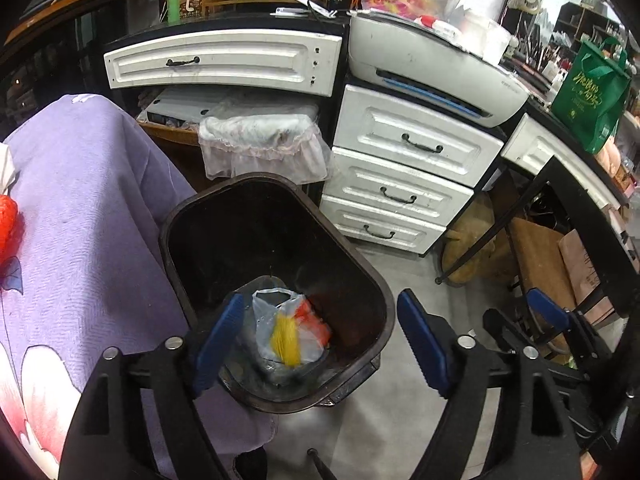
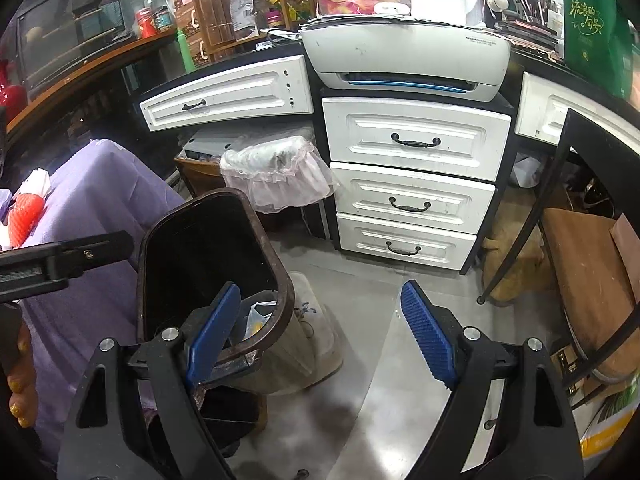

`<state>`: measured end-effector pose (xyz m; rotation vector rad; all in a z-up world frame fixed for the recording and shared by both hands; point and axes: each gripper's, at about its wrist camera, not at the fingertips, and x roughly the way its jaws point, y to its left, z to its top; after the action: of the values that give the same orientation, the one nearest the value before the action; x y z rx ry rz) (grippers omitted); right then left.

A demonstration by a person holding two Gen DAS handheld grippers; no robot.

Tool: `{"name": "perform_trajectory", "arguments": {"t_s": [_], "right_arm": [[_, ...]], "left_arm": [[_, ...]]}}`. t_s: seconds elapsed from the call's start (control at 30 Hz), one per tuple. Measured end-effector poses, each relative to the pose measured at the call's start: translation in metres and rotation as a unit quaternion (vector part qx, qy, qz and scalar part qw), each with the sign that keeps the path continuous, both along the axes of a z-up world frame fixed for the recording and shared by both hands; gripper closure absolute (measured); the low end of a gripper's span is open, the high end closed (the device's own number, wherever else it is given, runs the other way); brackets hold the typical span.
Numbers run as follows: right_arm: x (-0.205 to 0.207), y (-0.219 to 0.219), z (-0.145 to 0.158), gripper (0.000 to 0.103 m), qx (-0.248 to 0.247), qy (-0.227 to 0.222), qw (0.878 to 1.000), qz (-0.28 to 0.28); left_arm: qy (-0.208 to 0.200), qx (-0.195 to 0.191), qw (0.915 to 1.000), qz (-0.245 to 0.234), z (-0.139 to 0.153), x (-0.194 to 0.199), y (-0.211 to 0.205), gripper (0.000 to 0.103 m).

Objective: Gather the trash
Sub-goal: 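Drop the yellow net and white bag into the black bin, opening both grippers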

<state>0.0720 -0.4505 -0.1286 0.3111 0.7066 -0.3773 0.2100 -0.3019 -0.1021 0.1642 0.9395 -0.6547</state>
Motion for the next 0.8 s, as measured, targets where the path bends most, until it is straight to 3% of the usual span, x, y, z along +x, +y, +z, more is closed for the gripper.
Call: {"name": "perform_trajectory", "arguments": {"t_s": [0.43,0.8], "right_arm": [[0.002,0.018,0.015,0.021,0.001,-0.009,1.0,0.021],[0.016,0.068,0.039,0.021,-0.004,-0.026,0.996,0.091]], "left_arm": [[-0.039,-0.026,0.9988,-0.015,0.032,-0.027,0.026,0.013],[-0.089,-0.059,0.9942,0.012,0.074,-0.049,0.103,0.006]]}}
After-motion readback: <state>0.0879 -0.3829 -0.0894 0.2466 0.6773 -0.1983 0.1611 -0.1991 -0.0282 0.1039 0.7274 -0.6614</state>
